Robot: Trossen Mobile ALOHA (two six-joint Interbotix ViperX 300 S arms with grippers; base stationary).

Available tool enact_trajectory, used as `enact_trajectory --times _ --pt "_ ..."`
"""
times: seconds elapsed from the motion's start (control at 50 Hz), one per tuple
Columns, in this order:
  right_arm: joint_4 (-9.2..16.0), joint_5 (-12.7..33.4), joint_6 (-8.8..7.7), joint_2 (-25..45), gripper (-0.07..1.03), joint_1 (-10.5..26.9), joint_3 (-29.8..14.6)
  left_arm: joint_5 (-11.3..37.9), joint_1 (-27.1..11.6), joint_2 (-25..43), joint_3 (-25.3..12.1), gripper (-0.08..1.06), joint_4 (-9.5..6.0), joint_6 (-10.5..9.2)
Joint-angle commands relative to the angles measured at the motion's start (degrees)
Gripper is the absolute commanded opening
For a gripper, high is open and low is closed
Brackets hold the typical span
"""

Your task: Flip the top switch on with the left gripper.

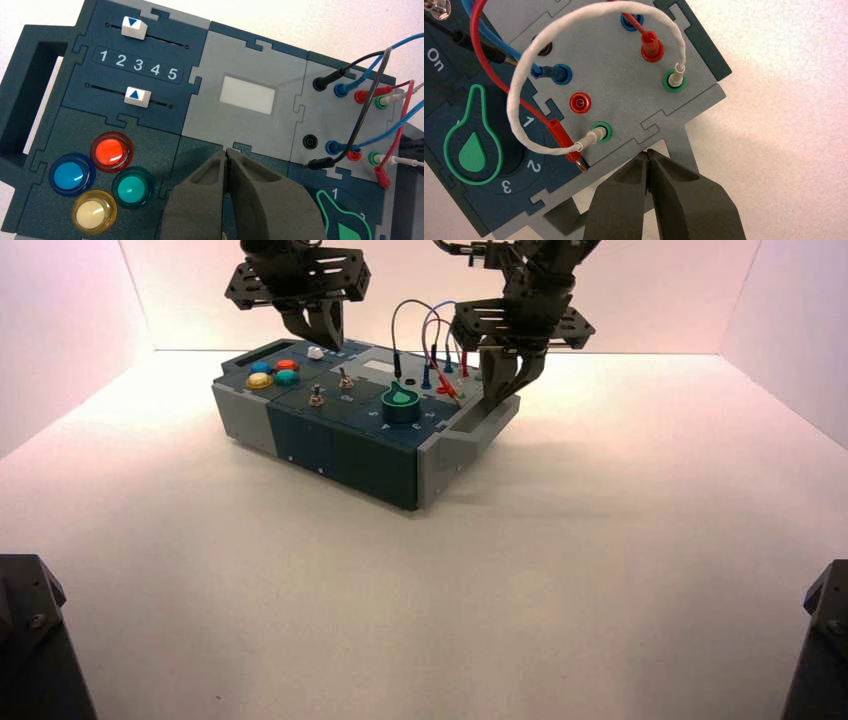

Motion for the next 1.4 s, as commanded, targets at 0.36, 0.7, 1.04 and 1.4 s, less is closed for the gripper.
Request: enact_trajectory --times 0.36,0.7,1.04,1.4 --pt "0.2 -0.4 -0.18 -0.5 -0.02 0.4 -1.8 -0.2 0.4 -1.2 0.7 -0.03 -0.09 -0.18" --pt "0.2 -0.4 -0.09 -0.4 -0.02 0.4 -1.8 0.2 0.4 -1.1 1.1 -0.03 -0.26 -0.26" --pt "0.2 -0.4 -0.09 -0.4 -0.02 0.4 -1.8 0.2 0.1 -0.4 1.1 -0.03 -0.44 -0.35" --pt "0.2 -0.4 -0.09 -0.3 -0.02 0.4 -1.8 -0.3 -0.4 0.7 0.5 -0.03 -0.53 -0.35"
